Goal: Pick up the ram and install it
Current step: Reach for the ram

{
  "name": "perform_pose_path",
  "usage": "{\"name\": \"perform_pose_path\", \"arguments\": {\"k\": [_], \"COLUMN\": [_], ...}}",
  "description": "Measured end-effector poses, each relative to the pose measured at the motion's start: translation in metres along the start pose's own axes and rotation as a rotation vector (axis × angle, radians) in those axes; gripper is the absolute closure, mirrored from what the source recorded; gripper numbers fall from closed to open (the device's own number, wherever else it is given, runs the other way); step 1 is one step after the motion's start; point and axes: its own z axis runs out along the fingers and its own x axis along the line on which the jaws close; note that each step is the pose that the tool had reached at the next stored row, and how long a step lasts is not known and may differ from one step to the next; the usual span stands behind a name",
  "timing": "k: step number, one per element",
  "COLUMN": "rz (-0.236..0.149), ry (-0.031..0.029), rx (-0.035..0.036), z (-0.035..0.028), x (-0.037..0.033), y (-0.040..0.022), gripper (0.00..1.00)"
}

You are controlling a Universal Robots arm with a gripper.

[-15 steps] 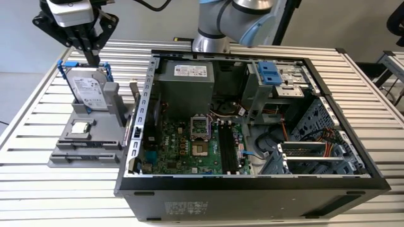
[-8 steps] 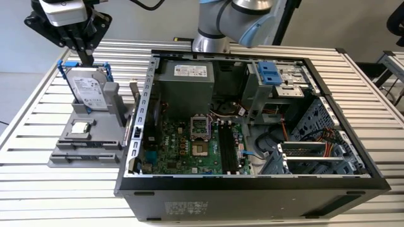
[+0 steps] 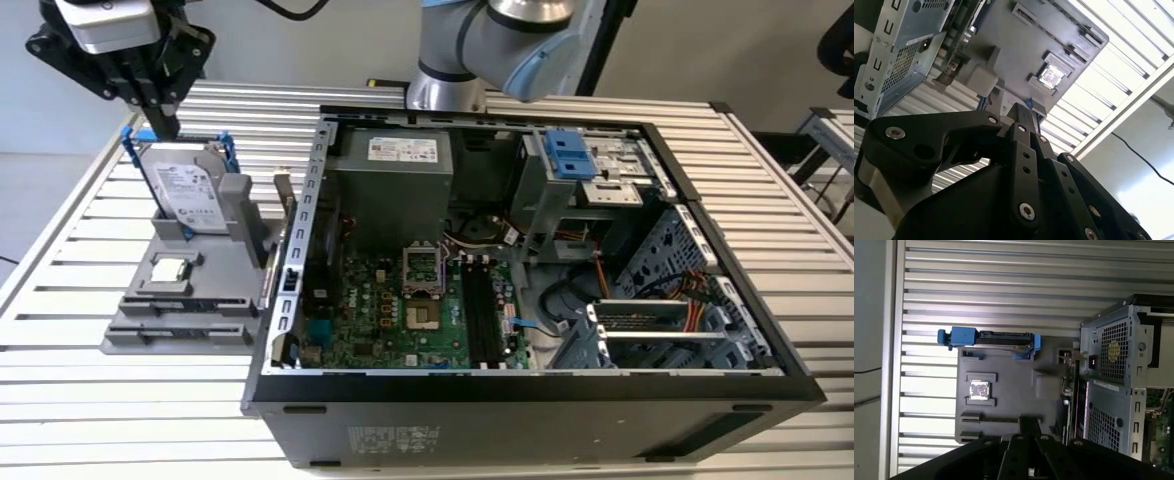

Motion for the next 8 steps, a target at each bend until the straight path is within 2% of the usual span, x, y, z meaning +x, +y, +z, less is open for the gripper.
{"name": "perform_pose_path", "arguments": {"k": [6, 8], "rz": [-0.018, -0.018], "ry": [0.0008, 0.0008], "rx": [-0.0003, -0.0004], "z": [-0.0002, -0.0002], "x": [0.0126, 0.013], "y": [0.0004, 0.0004], "gripper": [1.0, 1.0]}}
